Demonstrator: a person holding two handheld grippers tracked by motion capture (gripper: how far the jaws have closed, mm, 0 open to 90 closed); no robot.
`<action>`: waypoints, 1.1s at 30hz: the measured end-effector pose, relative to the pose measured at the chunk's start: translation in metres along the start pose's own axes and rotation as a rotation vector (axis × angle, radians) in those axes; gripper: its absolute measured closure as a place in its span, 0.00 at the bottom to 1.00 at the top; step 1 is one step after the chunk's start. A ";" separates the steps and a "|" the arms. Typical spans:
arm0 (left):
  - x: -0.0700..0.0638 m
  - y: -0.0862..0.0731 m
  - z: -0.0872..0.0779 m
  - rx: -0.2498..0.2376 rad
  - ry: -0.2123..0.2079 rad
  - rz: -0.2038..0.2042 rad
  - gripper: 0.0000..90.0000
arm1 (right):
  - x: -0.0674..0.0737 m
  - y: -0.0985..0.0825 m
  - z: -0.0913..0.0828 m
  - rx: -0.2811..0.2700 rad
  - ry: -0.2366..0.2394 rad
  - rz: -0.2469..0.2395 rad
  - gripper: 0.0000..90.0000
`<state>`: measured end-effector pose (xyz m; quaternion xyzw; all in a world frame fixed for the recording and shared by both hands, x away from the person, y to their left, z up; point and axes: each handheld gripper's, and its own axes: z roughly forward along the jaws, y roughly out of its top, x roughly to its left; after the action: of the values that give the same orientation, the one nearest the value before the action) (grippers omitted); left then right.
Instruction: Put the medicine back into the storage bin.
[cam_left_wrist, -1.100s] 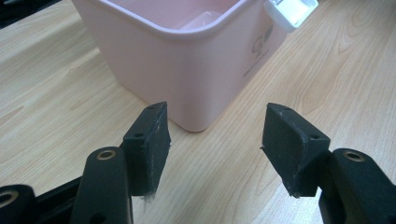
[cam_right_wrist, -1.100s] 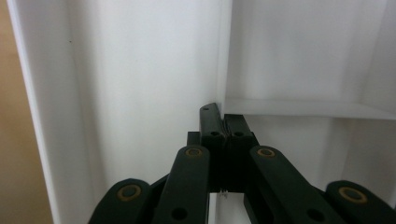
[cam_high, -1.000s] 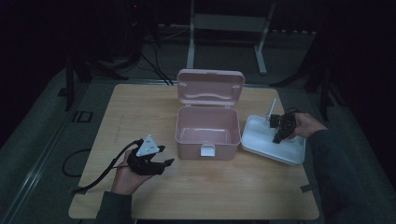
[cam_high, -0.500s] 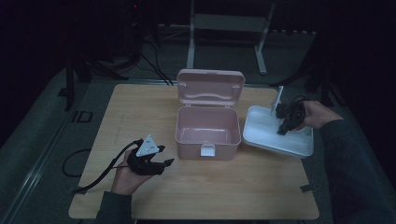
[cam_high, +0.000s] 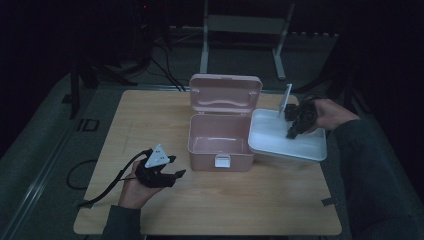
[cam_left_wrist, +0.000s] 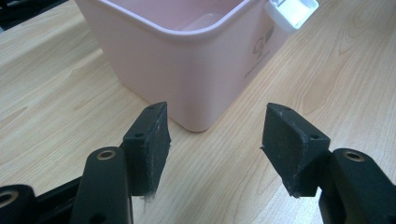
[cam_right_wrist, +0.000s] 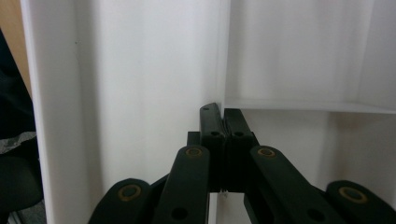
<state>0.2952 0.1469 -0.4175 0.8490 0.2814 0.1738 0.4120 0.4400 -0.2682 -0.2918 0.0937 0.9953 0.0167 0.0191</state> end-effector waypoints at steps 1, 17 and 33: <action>0.000 0.000 0.000 -0.001 0.000 -0.001 0.45 | 0.001 0.004 0.000 -0.007 0.000 -0.010 0.99; 0.001 -0.001 -0.002 -0.005 0.004 -0.004 0.45 | 0.002 0.074 0.010 -0.049 0.028 -0.086 0.99; 0.002 -0.001 -0.003 -0.009 0.003 -0.004 0.45 | 0.002 0.153 0.035 -0.113 0.042 -0.169 0.99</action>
<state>0.2947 0.1502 -0.4169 0.8464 0.2828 0.1757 0.4156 0.4682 -0.1171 -0.3211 0.0080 0.9973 0.0730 0.0048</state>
